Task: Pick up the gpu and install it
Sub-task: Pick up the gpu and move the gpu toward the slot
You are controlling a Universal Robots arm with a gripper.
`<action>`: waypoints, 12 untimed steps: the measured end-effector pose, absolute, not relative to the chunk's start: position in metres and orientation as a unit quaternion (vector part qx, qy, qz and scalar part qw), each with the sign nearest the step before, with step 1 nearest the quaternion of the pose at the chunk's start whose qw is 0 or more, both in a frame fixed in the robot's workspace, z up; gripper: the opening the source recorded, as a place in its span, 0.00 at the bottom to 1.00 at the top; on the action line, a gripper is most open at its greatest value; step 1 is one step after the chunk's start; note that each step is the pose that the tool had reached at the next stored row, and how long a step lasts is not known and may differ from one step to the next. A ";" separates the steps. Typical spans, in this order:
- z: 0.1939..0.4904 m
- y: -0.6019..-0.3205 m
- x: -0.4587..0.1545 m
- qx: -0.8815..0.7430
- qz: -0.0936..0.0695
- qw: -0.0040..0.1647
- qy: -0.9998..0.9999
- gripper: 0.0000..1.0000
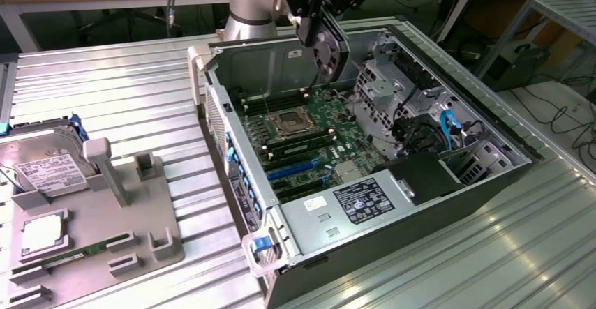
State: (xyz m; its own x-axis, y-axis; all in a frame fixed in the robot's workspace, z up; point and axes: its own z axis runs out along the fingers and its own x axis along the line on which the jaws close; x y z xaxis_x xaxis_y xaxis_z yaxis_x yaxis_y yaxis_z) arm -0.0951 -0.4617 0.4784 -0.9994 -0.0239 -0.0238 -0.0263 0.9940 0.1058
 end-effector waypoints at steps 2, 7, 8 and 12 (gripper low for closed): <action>0.478 -0.462 -0.092 -0.013 0.053 0.011 0.998 0.28; 0.478 -0.462 -0.084 -0.013 0.053 0.011 0.998 0.28; 0.478 -0.462 -0.083 -0.013 0.053 0.011 0.998 0.28; 0.478 -0.462 -0.078 -0.013 0.053 0.011 0.998 0.28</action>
State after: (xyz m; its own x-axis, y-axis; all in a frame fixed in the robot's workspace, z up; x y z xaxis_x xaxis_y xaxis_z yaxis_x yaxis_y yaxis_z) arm -0.0784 -0.4617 0.4783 -0.9994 -0.0239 -0.0237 -0.0263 0.9940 0.1058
